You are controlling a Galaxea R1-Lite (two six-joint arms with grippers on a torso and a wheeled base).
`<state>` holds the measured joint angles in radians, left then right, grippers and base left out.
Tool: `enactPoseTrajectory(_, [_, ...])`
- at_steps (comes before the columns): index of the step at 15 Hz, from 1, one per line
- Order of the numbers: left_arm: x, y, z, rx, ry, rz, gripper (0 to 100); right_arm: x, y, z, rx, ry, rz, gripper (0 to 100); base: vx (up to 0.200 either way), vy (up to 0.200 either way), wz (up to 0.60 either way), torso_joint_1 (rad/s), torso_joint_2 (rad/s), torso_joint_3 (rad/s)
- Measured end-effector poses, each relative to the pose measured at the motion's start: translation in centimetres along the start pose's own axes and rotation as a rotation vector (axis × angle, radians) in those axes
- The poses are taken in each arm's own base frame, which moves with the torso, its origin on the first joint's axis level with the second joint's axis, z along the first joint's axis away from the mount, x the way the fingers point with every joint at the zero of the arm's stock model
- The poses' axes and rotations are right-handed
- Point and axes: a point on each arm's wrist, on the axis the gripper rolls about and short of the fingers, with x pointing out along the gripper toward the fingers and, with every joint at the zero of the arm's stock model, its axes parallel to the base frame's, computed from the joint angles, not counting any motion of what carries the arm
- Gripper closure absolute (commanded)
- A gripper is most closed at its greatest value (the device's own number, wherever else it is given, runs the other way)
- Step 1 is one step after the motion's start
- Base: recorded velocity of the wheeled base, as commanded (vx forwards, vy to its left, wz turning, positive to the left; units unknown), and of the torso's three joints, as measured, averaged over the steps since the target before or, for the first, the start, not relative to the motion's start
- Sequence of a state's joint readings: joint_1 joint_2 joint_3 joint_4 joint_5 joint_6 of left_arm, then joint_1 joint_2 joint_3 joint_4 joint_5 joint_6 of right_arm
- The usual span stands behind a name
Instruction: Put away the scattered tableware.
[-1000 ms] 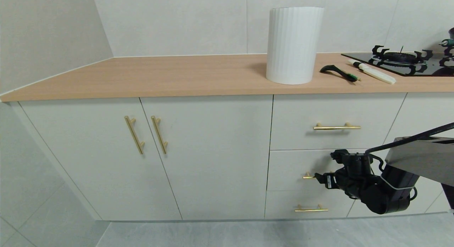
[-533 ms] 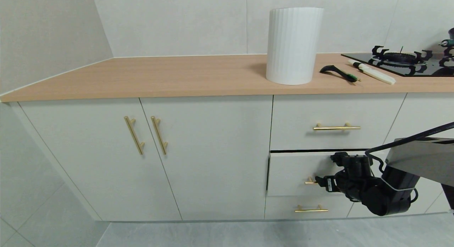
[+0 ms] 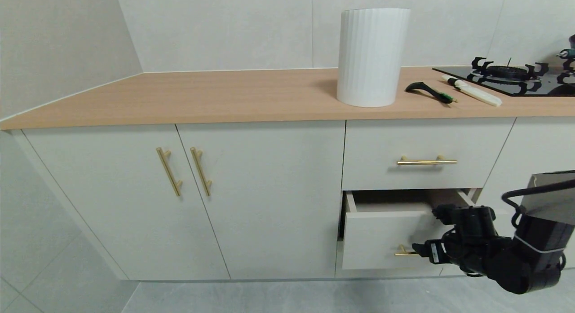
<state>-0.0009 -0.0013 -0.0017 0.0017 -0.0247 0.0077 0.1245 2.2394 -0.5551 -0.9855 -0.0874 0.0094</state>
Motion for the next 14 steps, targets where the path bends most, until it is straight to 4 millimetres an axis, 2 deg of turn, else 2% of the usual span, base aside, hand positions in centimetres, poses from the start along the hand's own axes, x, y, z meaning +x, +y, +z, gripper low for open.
enactPoseTrajectory(4, [0.0, 0.0, 0.0, 0.000, 0.000, 0.000, 0, -6.1, 0.5, 3.4, -0.015, -0.083, 0.030, 0, 0.000, 0.000, 0.00, 0.000, 0.00, 0.000])
enactPoseTrajectory(7, [0.0, 0.0, 0.0, 0.000, 0.000, 0.000, 0, -9.7, 1.1, 8.5, -0.022, -0.173, 0.059, 0, 0.000, 0.000, 0.00, 0.000, 0.00, 0.000])
enactPoseTrajectory(8, [0.0, 0.0, 0.0, 0.000, 0.000, 0.000, 0, -10.2, 1.2, 9.6, -0.021, -0.209, 0.066, 0, 0.000, 0.000, 0.00, 0.000, 0.00, 0.000])
enactPoseTrajectory(10, [0.0, 0.0, 0.0, 0.000, 0.000, 0.000, 0, -9.7, 1.4, 10.4, -0.021, -0.226, 0.068, 0, 0.000, 0.000, 0.00, 0.000, 0.00, 0.000])
enactPoseTrajectory(14, [0.0, 0.0, 0.0, 0.000, 0.000, 0.000, 0, -4.7, 2.1, 9.5, -0.015, -0.258, 0.044, 0, 0.000, 0.000, 0.00, 0.000, 0.00, 0.000])
